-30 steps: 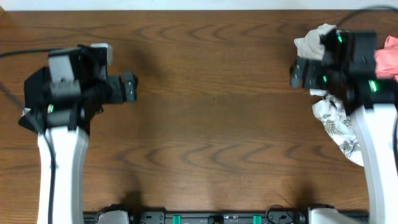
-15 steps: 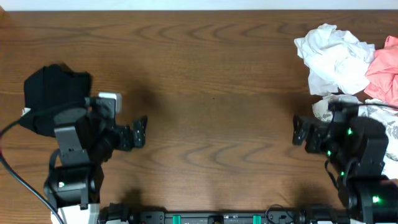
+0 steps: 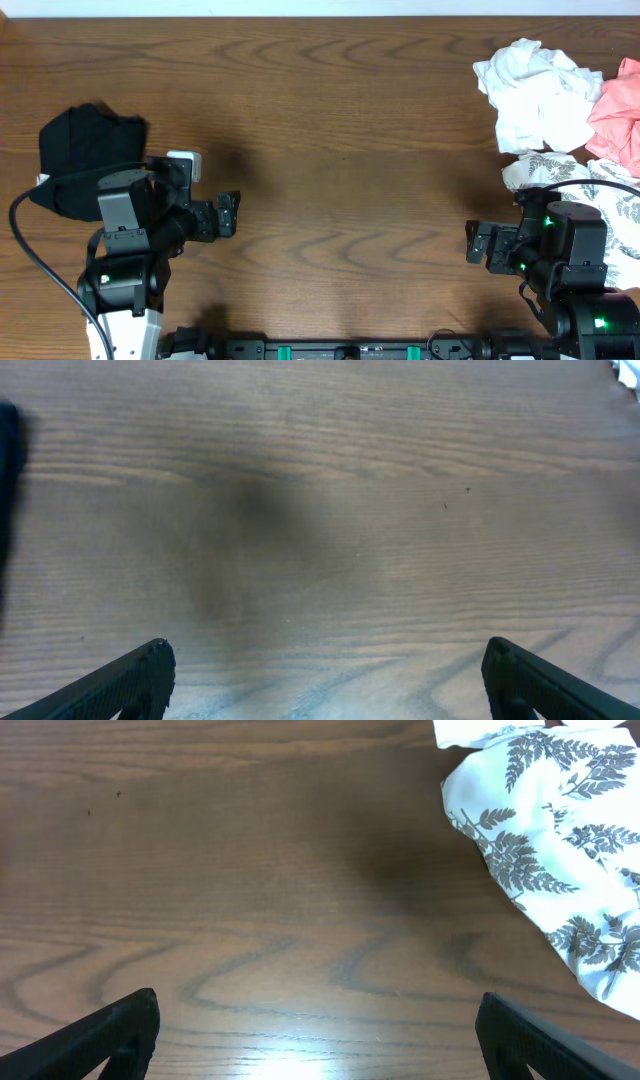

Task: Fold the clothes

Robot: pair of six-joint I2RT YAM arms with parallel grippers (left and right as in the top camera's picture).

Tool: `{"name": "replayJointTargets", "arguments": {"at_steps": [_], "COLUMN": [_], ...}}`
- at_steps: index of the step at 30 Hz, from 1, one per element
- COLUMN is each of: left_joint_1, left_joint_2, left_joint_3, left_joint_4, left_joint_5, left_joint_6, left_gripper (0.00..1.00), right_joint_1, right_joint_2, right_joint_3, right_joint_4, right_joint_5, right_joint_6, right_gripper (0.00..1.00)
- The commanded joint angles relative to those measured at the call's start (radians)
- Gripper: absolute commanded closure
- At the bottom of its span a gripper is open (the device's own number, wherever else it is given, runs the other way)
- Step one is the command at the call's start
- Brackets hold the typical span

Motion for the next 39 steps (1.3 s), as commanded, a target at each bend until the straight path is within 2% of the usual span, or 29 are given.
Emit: {"name": "replayJointTargets", "arguments": {"at_steps": [1,10,15,19,27,31,36,39], "left_joint_1": [0.0,0.0,0.0,0.0,0.0,0.0,0.0,0.0], "left_joint_2": [0.016,0.055,0.071,0.08,0.085,0.085,0.085,0.085], "left_joint_3": [-0.002,-0.002,-0.002,-0.002,-0.002,-0.002,-0.002,-0.002], "left_joint_4": [0.001,0.001,0.001,0.001,0.001,0.001,0.001,0.001], "left_joint_5": [0.014,0.014,0.014,0.014,0.014,0.014,0.014,0.014], "left_joint_6": [0.021,0.021,0.021,0.021,0.021,0.021,0.021,0.021], "left_gripper": [0.02,0.02,0.02,0.02,0.02,0.02,0.02,0.02], "right_joint_1": [0.007,0.006,0.006,0.006,0.006,0.008,0.009,0.009], "right_joint_2": [-0.003,-0.049,-0.185,-0.359,-0.677,-0.678,-0.68,-0.68], "right_joint_3": [-0.005,-0.006,-0.037,-0.133,-0.392,-0.49,-0.637,-0.708], "right_joint_4": [-0.004,-0.022,-0.017,0.042,0.354,0.575,0.883,0.996], "right_joint_5": [0.01,0.016,0.07,0.077,0.077,0.077,0.077,0.077], "right_joint_6": [0.0,-0.004,-0.016,-0.044,-0.121,-0.14,-0.259,-0.275], "right_gripper": [0.01,0.01,0.01,0.01,0.01,0.01,0.01,0.01]}}
